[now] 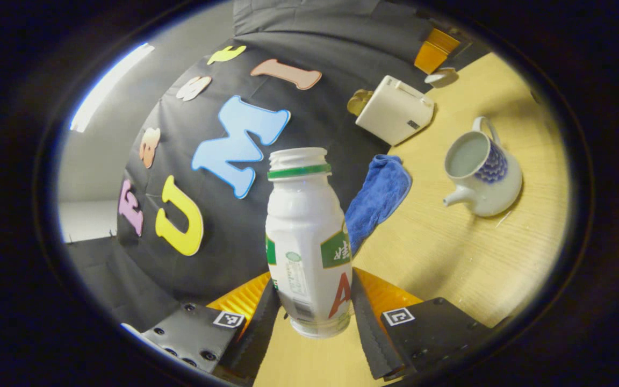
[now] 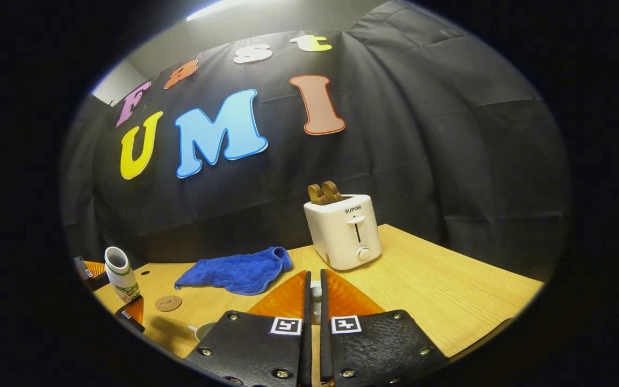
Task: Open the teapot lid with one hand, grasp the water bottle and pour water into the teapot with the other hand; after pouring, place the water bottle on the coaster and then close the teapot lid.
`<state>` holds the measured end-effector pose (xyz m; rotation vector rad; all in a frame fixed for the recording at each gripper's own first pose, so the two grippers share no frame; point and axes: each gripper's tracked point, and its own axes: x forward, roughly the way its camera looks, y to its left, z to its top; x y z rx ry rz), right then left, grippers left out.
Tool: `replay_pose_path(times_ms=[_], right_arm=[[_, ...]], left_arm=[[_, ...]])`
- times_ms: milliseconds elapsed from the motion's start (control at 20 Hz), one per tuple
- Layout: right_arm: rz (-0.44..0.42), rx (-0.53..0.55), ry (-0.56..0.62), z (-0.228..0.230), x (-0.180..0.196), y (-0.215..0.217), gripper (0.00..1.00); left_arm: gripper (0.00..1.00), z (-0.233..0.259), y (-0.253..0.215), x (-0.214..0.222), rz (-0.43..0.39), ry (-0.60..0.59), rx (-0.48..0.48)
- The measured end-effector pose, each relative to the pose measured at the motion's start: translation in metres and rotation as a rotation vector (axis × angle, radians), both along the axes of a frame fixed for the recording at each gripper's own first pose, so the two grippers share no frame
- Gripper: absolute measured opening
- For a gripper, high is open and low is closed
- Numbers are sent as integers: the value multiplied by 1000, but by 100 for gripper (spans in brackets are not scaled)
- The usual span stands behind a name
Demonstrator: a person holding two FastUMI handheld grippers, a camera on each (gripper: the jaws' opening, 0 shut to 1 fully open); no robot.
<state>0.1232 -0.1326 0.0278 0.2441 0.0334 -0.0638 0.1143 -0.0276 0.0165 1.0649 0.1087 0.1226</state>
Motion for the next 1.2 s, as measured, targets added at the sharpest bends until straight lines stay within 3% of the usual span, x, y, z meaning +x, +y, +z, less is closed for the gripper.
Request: replay_pose_path(times_ms=[50, 500, 1200], right_arm=[[1, 3, 4, -2, 1, 0, 6], [-16, 33, 5, -3, 1, -8, 6], [-18, 70, 10, -6, 3, -13, 6]], left_arm=[[84, 0, -2, 2, -6, 2, 32], [83, -2, -20, 8, -55, 22, 390], [84, -2, -40, 15, -118, 13, 656]])
